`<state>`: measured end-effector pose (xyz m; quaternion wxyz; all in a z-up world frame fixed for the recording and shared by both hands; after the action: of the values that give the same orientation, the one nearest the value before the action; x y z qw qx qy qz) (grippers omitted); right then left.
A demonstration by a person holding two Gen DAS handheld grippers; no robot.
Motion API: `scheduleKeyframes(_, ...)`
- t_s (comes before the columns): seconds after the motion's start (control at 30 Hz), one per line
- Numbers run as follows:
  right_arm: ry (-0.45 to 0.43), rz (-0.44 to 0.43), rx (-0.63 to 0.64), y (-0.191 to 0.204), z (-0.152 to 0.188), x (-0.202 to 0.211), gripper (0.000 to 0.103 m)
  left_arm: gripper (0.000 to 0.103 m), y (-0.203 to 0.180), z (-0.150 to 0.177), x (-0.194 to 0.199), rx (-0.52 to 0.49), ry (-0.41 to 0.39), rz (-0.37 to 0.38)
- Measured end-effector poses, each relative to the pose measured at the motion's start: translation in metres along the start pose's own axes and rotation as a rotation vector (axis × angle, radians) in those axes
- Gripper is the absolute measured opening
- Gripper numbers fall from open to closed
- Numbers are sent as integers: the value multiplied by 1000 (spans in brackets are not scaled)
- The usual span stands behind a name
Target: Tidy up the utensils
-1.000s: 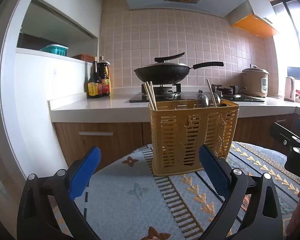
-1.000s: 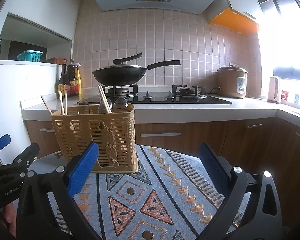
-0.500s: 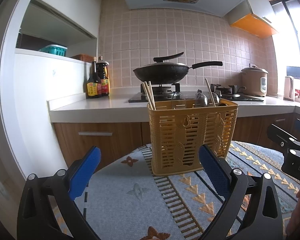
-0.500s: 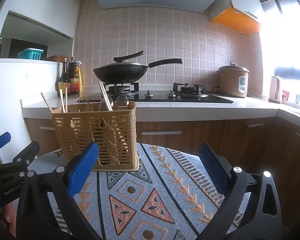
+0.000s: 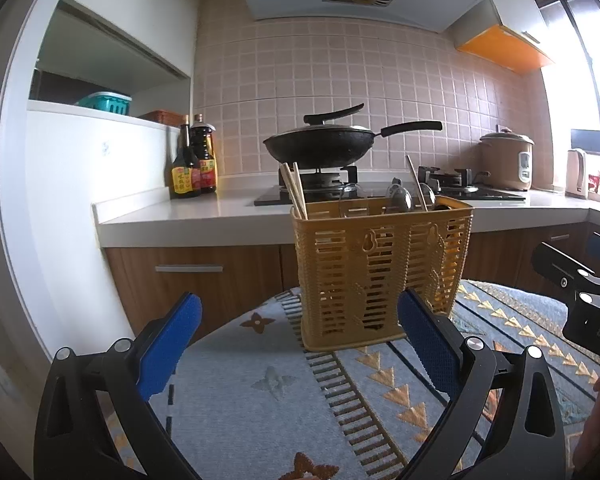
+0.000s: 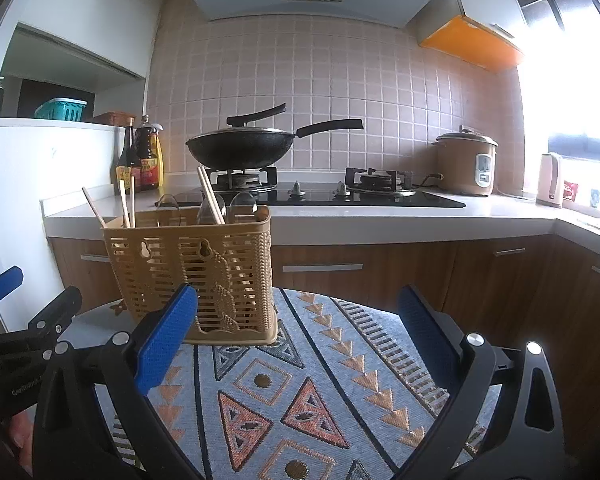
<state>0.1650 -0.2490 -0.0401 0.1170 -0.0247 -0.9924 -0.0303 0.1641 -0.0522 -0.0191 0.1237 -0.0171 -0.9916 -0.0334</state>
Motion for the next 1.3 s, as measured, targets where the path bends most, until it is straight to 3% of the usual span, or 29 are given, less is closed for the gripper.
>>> scheduleKeyframes(1.03,8,-1,4,1,1,-1,96,95,-3,0,0,-16,-4,-9)
scheduleKeyframes(1.3,9,-3,6,3,1,-1,96,96,-6,2,-1,-20,10,18)
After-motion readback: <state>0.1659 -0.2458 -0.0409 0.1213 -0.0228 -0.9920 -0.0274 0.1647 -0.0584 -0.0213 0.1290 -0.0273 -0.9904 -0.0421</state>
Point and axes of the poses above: each gripper's, at about its wrist camera, not at the fingertips, and x roughly against the way its jaws point, y to its left, z to its underside, the point moved 10 cm from there along -x, roughly the way its jaws point, and after that the axes turned 1 degree about -y, right-handed, at the moved point
